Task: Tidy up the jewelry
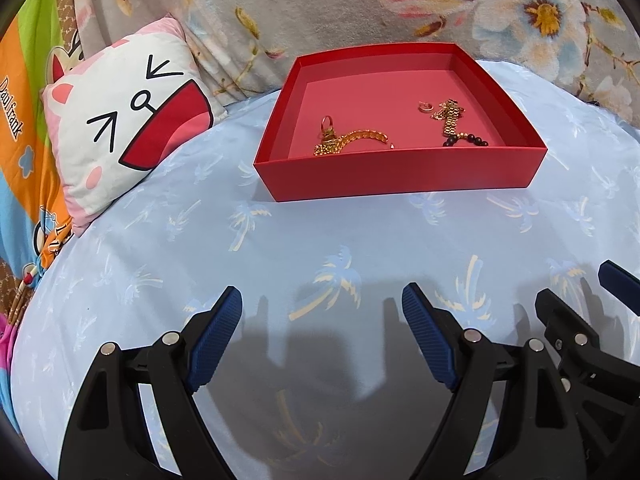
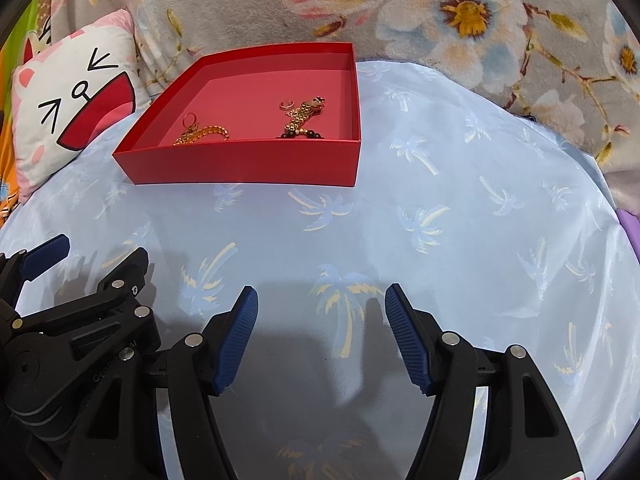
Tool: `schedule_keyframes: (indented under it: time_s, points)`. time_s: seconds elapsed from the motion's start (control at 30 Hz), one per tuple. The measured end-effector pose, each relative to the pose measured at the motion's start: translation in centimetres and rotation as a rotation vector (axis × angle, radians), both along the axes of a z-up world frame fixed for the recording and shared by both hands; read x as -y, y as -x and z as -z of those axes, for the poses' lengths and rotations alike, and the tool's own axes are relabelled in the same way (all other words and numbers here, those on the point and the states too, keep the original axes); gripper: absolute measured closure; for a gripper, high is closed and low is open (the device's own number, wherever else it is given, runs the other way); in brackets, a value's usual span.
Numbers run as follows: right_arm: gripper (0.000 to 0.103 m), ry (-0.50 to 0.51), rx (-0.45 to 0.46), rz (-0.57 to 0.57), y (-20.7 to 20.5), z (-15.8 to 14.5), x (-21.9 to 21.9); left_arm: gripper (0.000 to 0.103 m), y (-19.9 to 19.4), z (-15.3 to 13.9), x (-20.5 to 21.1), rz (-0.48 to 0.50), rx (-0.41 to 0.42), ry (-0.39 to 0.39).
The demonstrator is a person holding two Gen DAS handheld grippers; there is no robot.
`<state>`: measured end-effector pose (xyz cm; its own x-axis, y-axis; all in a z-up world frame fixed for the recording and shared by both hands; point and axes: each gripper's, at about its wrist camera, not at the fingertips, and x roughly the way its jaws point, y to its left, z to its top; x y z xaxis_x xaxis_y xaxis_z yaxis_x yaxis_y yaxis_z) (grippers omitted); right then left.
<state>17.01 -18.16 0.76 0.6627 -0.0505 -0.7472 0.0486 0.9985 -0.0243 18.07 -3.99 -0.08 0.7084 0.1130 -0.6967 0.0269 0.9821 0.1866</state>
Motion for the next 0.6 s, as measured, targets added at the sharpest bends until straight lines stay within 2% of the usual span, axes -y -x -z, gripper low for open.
schedule_keyframes:
  time_s: [0.6]
  points:
    - [0.037, 0.002, 0.03, 0.003, 0.53, -0.29, -0.08, 0.023, 0.5, -0.44, -0.02, -0.005, 0.035, 0.001]
